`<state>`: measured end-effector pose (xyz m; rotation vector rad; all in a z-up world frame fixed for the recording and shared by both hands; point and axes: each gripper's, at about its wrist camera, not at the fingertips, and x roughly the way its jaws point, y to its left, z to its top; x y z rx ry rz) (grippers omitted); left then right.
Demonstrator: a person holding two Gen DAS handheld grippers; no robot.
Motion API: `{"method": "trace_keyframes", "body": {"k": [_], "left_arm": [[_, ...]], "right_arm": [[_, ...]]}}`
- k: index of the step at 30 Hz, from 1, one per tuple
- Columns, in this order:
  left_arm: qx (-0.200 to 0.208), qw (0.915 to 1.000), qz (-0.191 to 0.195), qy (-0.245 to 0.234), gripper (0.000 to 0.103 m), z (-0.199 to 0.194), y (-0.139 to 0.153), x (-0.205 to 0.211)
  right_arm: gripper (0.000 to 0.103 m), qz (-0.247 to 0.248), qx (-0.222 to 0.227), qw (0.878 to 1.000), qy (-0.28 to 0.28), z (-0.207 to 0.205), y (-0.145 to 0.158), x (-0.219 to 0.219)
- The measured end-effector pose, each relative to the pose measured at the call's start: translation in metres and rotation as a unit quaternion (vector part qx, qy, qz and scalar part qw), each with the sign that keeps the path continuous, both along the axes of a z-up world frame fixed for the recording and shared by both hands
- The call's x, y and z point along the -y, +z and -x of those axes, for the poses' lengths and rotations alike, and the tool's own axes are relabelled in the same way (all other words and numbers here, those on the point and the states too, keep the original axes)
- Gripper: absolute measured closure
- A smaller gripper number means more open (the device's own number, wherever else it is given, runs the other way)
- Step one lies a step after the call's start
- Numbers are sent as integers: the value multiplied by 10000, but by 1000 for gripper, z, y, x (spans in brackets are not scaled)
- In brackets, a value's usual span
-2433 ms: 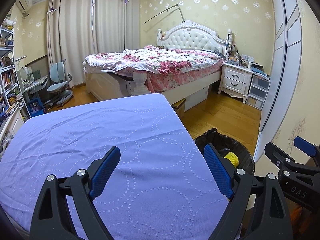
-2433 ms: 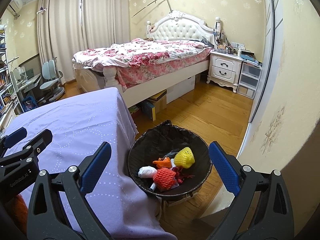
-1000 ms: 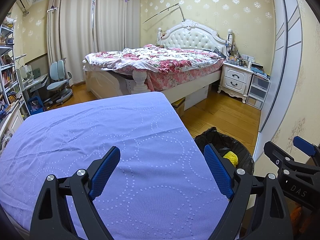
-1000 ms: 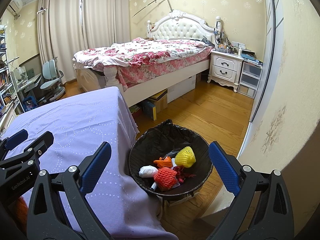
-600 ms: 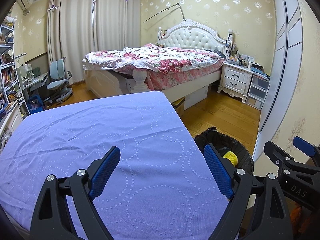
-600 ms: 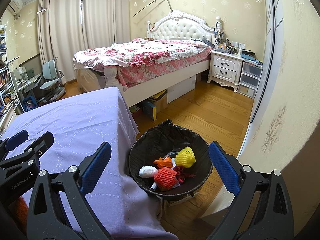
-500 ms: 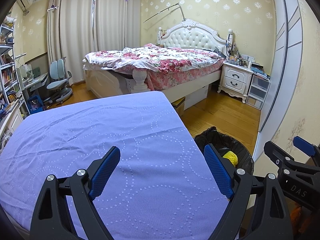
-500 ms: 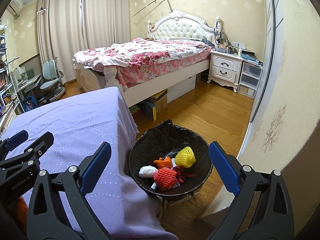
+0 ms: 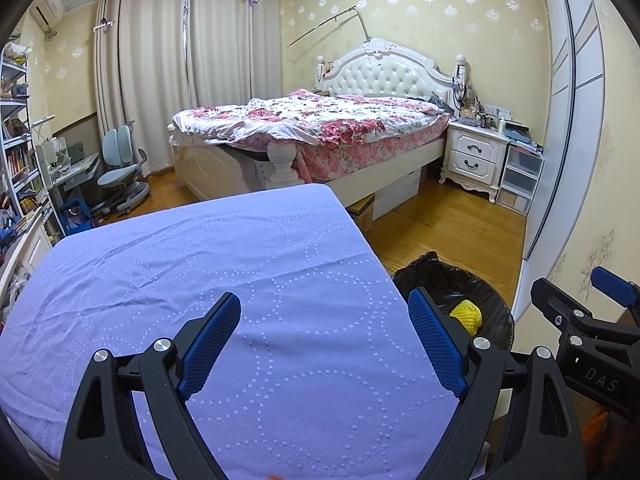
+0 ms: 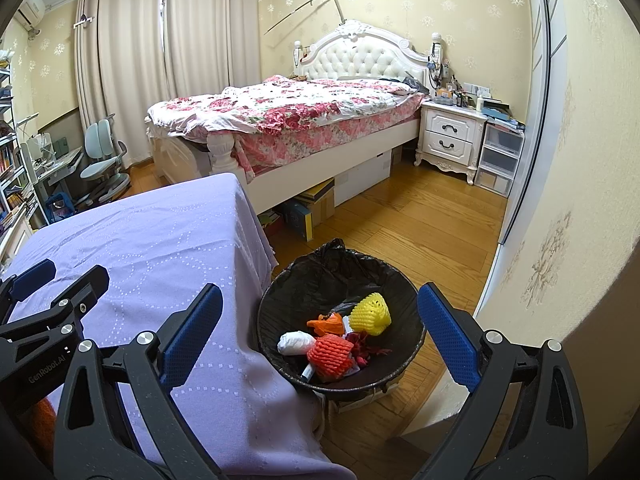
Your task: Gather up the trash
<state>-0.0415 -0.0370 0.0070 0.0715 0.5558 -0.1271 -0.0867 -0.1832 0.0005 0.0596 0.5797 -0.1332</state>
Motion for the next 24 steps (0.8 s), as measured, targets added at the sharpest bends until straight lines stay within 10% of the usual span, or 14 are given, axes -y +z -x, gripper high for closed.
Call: {"method": "trace_keyframes", "body": {"k": [24], "left_arm": [[-218, 9993, 43, 306, 16, -19, -9, -24]], "right_arm": [[7, 76, -155, 9996, 223, -11, -11, -23]]}}
